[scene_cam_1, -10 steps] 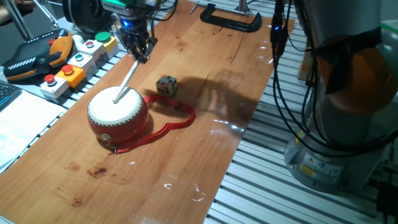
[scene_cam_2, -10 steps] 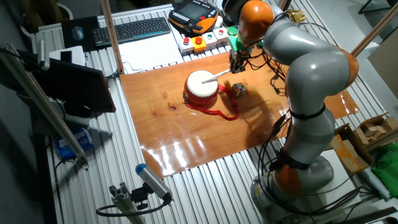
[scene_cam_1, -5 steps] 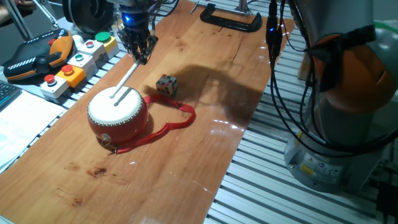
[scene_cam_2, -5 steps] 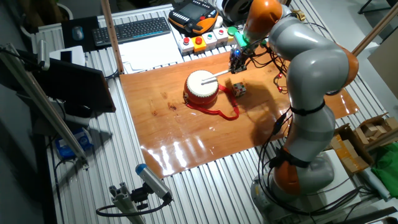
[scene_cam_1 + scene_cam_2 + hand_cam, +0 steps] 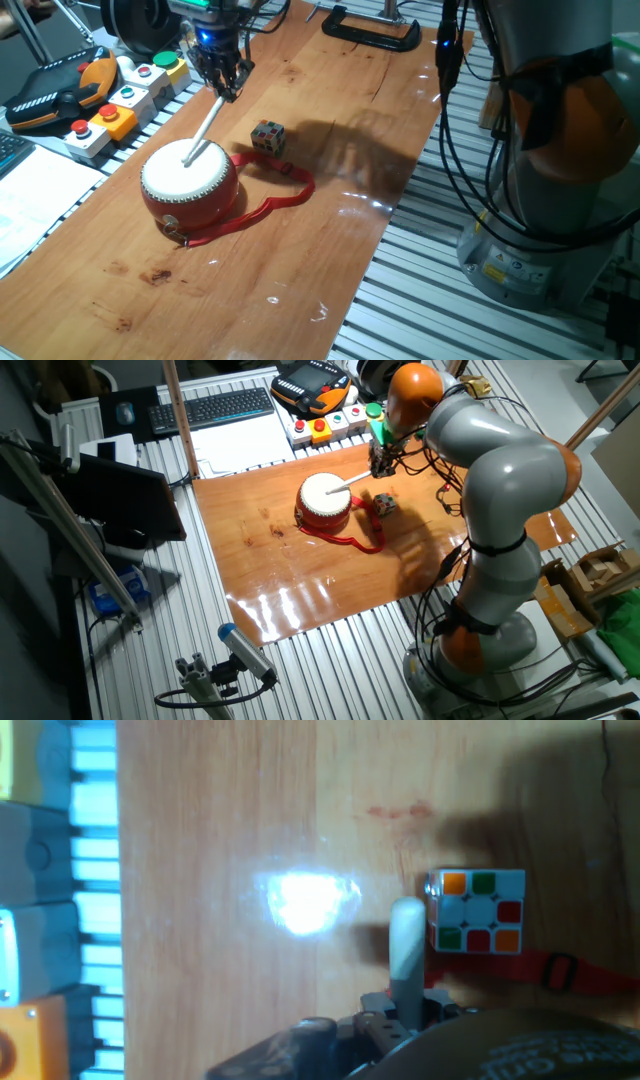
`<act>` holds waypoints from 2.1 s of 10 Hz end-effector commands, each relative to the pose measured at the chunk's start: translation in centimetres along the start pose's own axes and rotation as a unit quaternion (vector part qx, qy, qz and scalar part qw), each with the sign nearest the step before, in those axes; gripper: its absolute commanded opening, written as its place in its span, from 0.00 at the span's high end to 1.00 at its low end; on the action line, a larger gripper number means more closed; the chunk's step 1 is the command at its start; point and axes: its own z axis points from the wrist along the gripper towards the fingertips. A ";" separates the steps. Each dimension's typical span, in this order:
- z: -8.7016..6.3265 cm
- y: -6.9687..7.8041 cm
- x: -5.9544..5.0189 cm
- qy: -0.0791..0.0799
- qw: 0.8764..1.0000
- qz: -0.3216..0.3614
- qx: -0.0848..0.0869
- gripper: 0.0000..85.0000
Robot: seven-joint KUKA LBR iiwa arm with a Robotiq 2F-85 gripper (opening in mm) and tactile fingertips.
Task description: Play the drum
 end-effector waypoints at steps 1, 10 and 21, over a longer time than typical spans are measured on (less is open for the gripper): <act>0.0 0.0 0.0 0.000 1.000 -0.001 0.000 0.99; 0.1 0.1 -0.2 -0.034 0.999 -0.016 -0.020 0.99; 0.7 0.2 -0.1 0.006 1.000 0.000 -0.019 0.99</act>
